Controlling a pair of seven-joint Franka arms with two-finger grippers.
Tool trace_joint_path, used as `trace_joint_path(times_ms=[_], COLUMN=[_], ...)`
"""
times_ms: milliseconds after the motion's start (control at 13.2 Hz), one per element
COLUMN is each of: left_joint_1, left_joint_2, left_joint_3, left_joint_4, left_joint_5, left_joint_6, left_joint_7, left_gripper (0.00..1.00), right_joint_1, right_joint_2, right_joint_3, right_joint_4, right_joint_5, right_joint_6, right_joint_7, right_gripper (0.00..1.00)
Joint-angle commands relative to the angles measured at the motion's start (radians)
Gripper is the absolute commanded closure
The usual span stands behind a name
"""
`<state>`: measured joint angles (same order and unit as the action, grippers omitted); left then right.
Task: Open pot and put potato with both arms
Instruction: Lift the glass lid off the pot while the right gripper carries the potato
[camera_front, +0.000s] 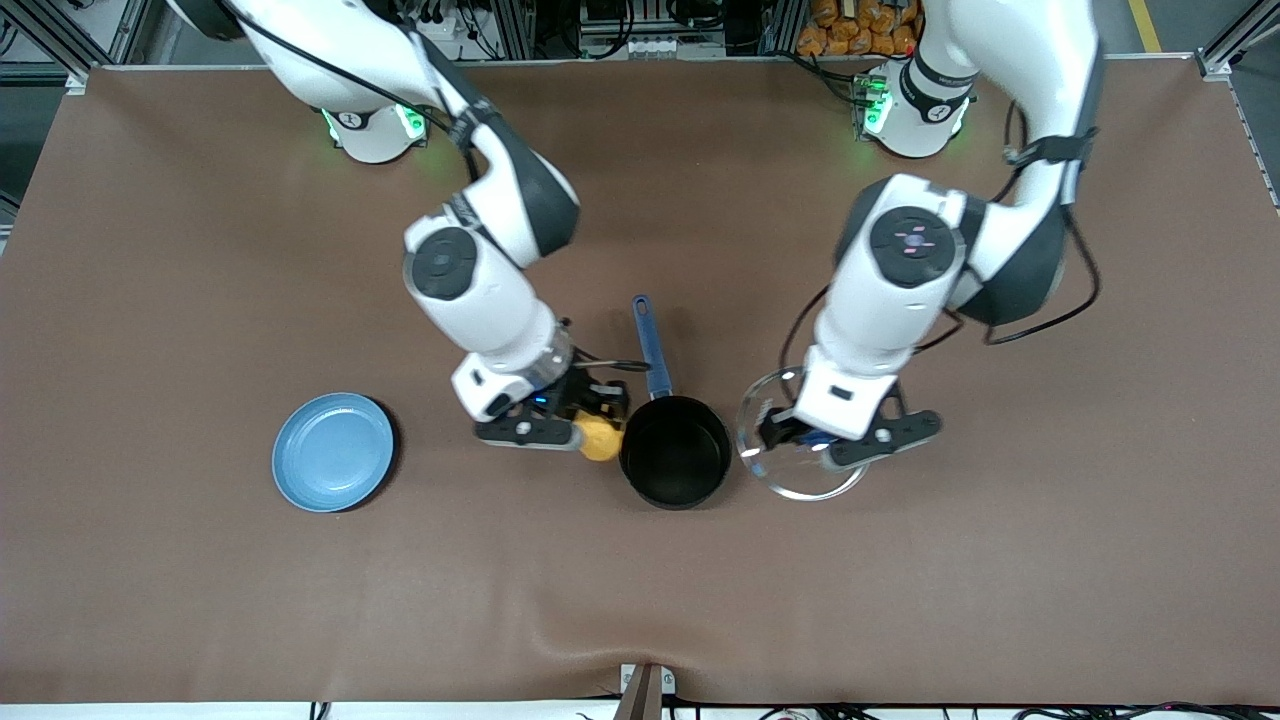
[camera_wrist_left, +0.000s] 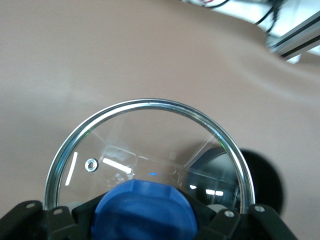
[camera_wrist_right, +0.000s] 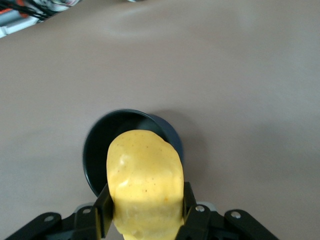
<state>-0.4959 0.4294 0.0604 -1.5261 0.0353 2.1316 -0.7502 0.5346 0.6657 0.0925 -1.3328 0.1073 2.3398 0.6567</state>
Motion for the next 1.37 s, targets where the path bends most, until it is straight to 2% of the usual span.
trace_joint_path(times_ms=[0, 152, 303, 531, 683, 1138, 1290], left_joint_1=[0.058, 0.088, 0.092, 0.125, 0.137, 0.192, 0.211], left_joint_2=[-0.171, -0.173, -0.149, -0.132, -0.094, 0.049, 0.069], left_joint_3=[-0.008, -0.007, -0.005, -0.004, -0.002, -0.001, 0.001], left_joint_4=[-0.228, -0.29, -0.36, -0.453, -0.457, -0.457, -0.457], left_joint_5=[-0.046, -0.048, -0.046, -0.037, -0.032, 0.025, 0.026], left_joint_6=[0.008, 0.033, 0.144, 0.264, 0.278, 0.435, 0.458], left_joint_7=[0.147, 0.198, 0.213, 0.261, 0.301, 0.33, 0.356], left_gripper=[1.0, 1.0, 1.0, 1.0, 1.0, 1.0, 1.0], right_joint_1=[0.042, 0.079, 0.096, 0.117, 0.125, 0.157, 0.165], right_joint_2=[0.144, 0.219, 0.274, 0.316, 0.333, 0.42, 0.43], right_joint_3=[-0.013, -0.016, -0.016, -0.017, -0.016, -0.033, -0.04], right_joint_4=[0.156, 0.22, 0.25, 0.261, 0.264, 0.302, 0.305], right_joint_5=[-0.081, -0.148, -0.199, -0.207, -0.207, -0.207, -0.207], right_joint_6=[0.026, 0.026, 0.059, 0.107, 0.11, 0.187, 0.19], right_joint_7=[-0.038, -0.048, -0.052, -0.1, -0.123, -0.117, -0.114], right_gripper=[1.0, 1.0, 1.0, 1.0, 1.0, 1.0, 1.0])
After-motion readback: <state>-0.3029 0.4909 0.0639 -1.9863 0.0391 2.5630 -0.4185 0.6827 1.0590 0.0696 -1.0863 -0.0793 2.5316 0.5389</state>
